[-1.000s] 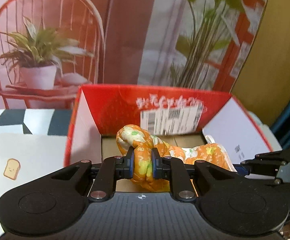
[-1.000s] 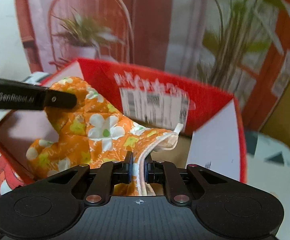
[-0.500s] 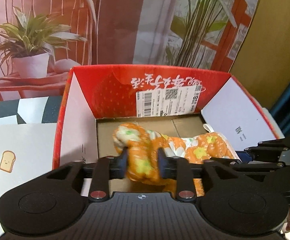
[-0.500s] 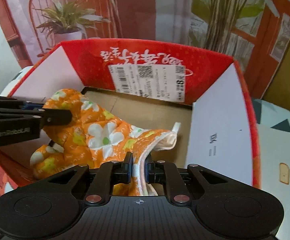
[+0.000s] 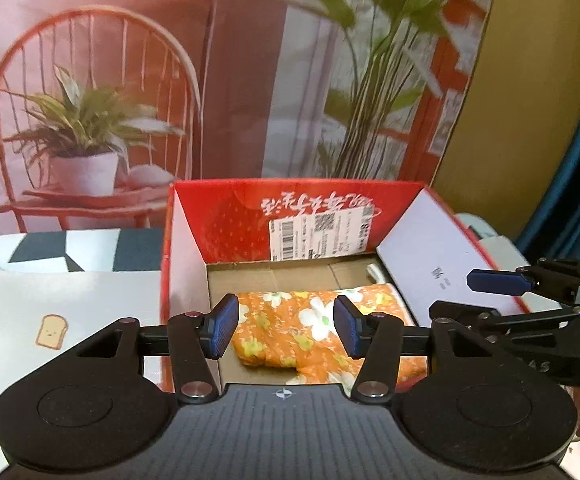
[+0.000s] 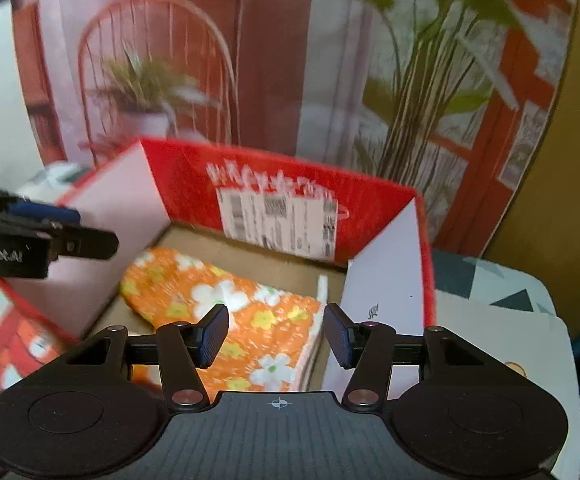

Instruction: Organize soft objects

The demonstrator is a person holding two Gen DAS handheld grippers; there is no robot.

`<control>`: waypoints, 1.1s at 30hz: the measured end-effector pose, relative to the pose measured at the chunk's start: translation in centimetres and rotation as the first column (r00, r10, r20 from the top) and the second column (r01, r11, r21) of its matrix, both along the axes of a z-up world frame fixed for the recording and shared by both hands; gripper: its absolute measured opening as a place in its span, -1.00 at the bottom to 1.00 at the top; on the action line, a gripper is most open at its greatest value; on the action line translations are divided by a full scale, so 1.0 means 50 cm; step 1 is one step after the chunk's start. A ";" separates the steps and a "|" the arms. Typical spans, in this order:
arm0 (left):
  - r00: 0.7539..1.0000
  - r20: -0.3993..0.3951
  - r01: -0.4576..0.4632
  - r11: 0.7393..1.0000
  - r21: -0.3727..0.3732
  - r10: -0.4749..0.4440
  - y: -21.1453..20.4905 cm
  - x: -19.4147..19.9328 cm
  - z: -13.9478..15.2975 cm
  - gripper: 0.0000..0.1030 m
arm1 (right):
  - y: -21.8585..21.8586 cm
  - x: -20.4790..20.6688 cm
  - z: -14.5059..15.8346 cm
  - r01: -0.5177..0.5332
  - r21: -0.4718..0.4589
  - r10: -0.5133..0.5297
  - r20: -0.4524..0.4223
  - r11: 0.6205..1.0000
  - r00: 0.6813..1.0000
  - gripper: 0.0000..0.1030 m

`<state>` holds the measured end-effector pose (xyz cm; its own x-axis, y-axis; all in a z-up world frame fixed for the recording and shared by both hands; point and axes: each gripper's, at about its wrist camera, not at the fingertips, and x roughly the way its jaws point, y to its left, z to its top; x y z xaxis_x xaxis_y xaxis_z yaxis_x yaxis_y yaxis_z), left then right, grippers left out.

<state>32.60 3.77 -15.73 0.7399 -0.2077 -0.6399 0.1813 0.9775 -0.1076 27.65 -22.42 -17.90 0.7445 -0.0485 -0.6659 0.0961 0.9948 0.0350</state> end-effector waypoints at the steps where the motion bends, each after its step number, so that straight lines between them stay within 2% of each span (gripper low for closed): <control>1: 1.000 0.011 -0.002 1.000 -0.003 0.002 0.001 -0.017 0.007 0.06 | 0.002 -0.017 0.010 -0.003 0.012 0.002 0.025 1.000 1.000 -0.04; 7: 1.000 0.028 0.008 0.999 -0.052 -0.007 0.008 -0.122 0.020 0.06 | 0.026 -0.125 0.041 0.003 0.081 -0.014 0.129 0.997 0.992 -0.04; 11: 1.000 -0.004 0.014 0.996 -0.088 -0.014 0.011 -0.179 -0.003 0.06 | 0.043 -0.183 0.030 0.011 0.120 -0.028 0.140 0.993 0.990 -0.04; 24: 0.982 -0.180 0.007 0.975 -0.222 -0.048 0.003 -0.243 -0.126 0.05 | 0.064 -0.300 -0.078 0.084 0.221 -0.086 -0.001 0.972 0.996 -0.04; 27: 0.976 -0.207 0.011 0.969 -0.245 -0.064 -0.001 -0.252 -0.146 0.05 | 0.061 -0.317 -0.096 0.106 0.259 -0.101 -0.033 0.960 0.994 -0.04; 33: 0.971 -0.226 0.020 0.965 -0.261 -0.082 -0.009 -0.259 -0.164 0.05 | 0.060 -0.329 -0.117 0.129 0.275 -0.112 -0.077 0.953 0.991 0.07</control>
<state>19.67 3.34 -23.92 0.5606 -0.4197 -0.7138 0.1702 0.9020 -0.3967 11.18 -19.41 -23.73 0.7031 0.0578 -0.7088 0.2254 0.9272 0.2992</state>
